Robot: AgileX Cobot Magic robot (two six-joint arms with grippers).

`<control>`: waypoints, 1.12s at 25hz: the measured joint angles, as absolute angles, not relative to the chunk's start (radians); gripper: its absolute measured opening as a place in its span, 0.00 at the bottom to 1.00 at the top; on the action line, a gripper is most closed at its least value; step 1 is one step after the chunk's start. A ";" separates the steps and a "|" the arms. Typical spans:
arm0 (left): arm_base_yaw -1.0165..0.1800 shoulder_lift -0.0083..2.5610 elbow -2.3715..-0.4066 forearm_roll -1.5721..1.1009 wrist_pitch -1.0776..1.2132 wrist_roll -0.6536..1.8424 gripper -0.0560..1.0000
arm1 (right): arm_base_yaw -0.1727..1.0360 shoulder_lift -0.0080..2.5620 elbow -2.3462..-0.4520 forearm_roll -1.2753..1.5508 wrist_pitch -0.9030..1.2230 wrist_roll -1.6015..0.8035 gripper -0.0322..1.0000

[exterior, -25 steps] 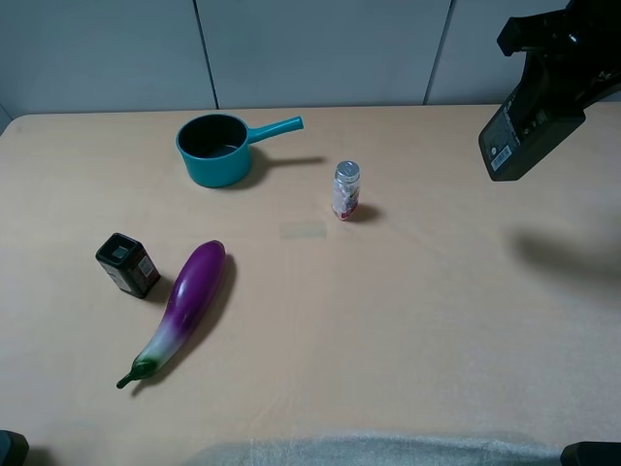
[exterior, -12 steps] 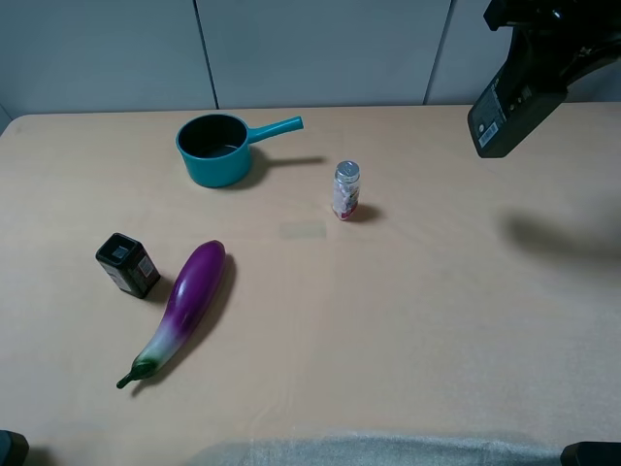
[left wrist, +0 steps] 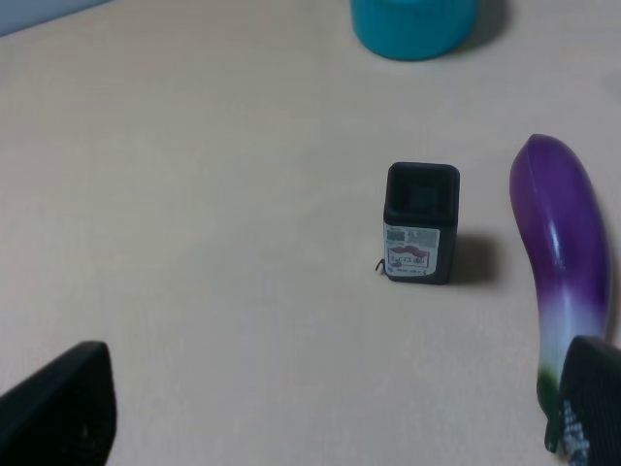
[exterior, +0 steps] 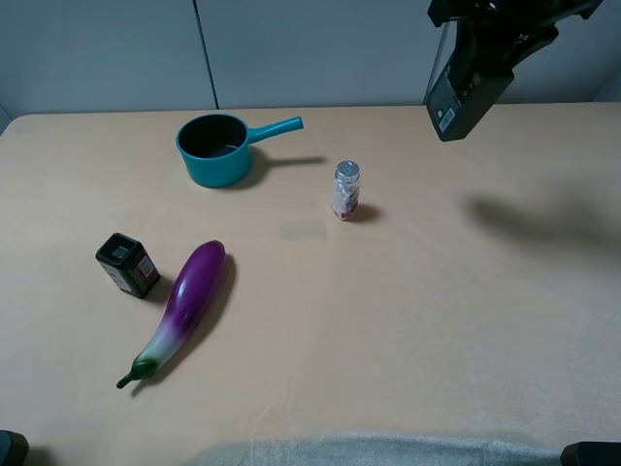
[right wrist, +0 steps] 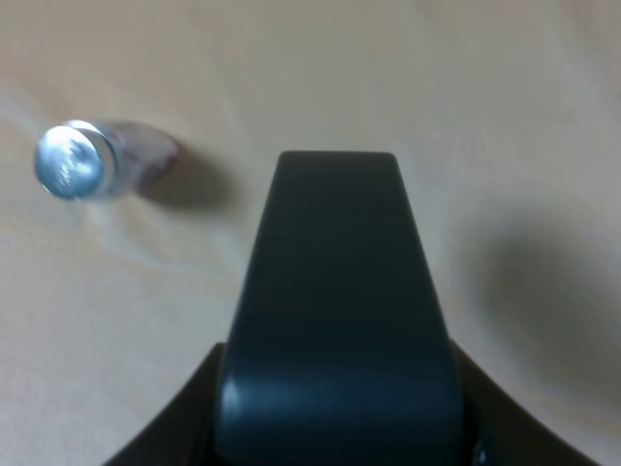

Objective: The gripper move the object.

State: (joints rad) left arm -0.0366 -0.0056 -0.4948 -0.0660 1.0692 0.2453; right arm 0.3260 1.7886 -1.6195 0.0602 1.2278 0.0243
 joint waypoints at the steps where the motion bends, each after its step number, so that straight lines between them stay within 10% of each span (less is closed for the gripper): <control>1: -0.037 -0.006 -0.495 -0.066 1.069 0.245 0.90 | 0.333 1.802 -1.637 0.060 1.228 0.024 0.31; 28: -0.037 -0.006 -0.495 -0.066 1.069 0.246 0.90 | 0.455 2.183 -2.067 0.075 1.230 0.018 0.31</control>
